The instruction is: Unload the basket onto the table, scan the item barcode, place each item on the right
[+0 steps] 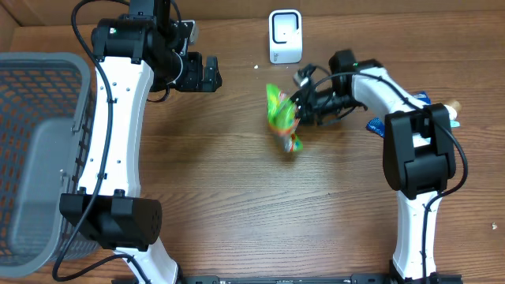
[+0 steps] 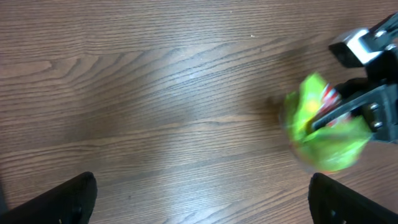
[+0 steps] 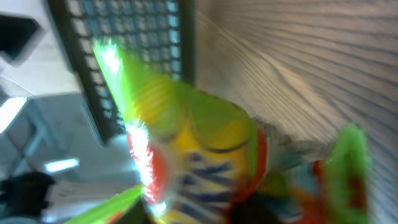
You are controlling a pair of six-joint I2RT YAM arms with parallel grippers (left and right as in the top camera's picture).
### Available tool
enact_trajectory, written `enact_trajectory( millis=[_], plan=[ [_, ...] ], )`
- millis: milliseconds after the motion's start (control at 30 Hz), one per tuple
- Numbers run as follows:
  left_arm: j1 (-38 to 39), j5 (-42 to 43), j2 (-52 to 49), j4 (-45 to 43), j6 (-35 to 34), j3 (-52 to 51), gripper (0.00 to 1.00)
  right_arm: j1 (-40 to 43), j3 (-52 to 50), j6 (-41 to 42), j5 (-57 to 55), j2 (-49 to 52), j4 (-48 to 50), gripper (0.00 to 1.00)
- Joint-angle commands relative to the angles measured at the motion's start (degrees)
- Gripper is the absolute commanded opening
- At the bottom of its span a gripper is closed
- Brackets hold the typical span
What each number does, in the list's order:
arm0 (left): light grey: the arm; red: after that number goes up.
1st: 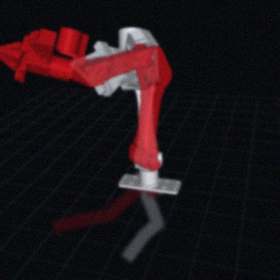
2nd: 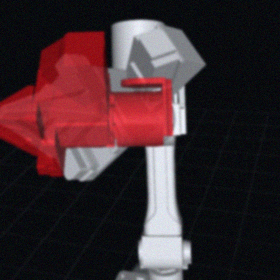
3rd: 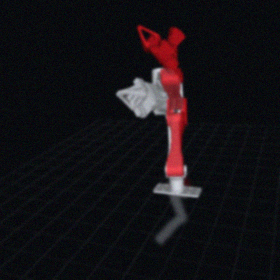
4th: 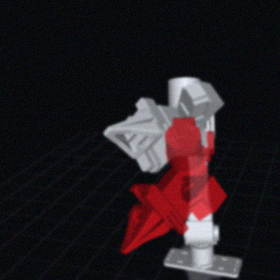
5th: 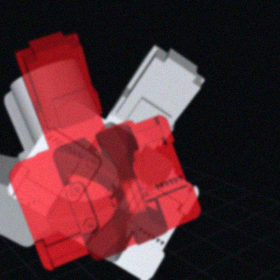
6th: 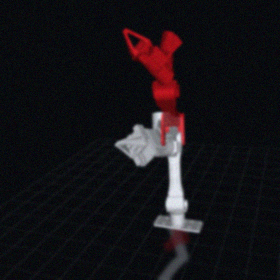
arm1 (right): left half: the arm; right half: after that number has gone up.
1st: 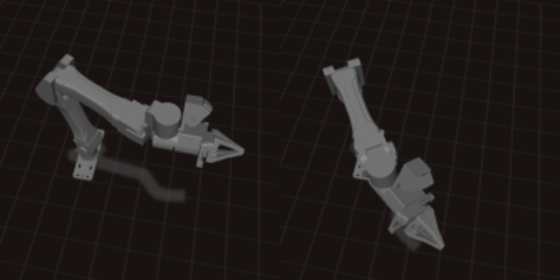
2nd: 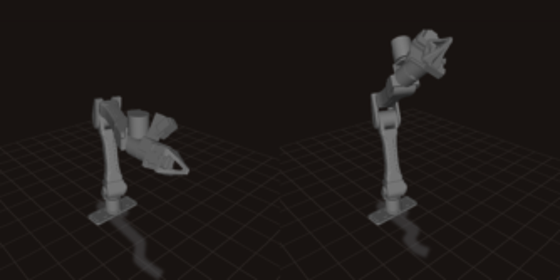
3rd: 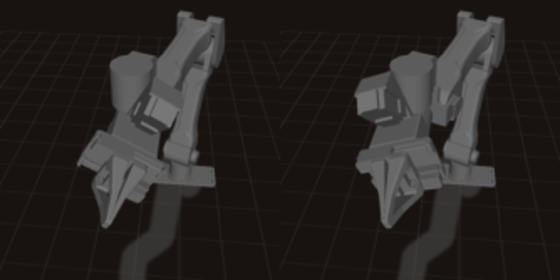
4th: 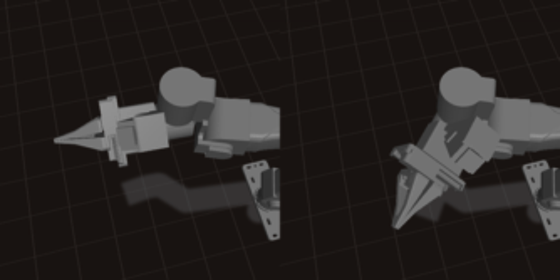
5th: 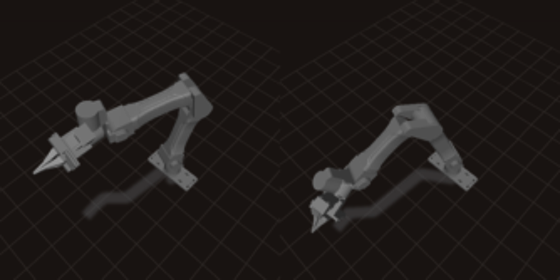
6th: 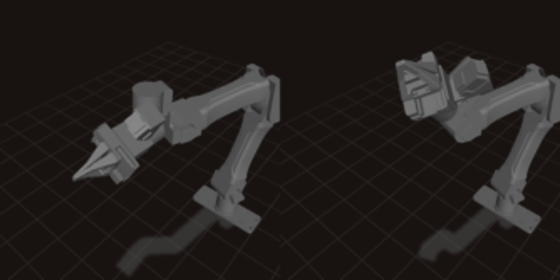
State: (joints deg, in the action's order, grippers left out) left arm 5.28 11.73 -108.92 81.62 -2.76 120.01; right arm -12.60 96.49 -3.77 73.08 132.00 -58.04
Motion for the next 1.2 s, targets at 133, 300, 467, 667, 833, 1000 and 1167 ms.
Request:
enact_trajectory(
  millis=[133, 300, 467, 667, 833, 1000, 1167],
  plan=[
    [0.37, -0.15, 0.26, 0.00, 1.09, 0.96, 1.00, 2.12, 3.02, 9.55, -25.64, -5.75, 2.47, 0.47],
    [0.39, -0.15, 0.26, 0.00, 1.09, 0.96, 1.00, 2.58, 6.49, 10.64, -43.41, -11.13, 0.61, 0.49],
    [0.37, -0.17, 0.26, 0.00, 1.09, 0.96, 1.00, -2.03, 7.80, 4.74, -53.88, -17.90, -2.82, 0.49],
    [0.37, -0.15, 0.26, 0.00, 1.09, 0.96, 1.00, -15.23, 6.64, 2.01, -73.88, -18.69, -6.49, 0.52],
    [0.37, -0.17, 0.26, 0.00, 1.09, 0.96, 1.00, -24.28, 1.73, 2.23, -80.50, -18.62, -2.97, 0.69],
    [0.39, -0.15, 0.26, 0.00, 1.09, 0.96, 1.00, -29.62, -4.28, 0.44, -85.57, -18.62, 1.95, 0.77],
    [0.39, -0.15, 0.26, 0.00, 1.09, 0.96, 1.00, -31.61, -9.14, 0.31, -85.90, -18.47, 8.17, 0.97]
  ],
)
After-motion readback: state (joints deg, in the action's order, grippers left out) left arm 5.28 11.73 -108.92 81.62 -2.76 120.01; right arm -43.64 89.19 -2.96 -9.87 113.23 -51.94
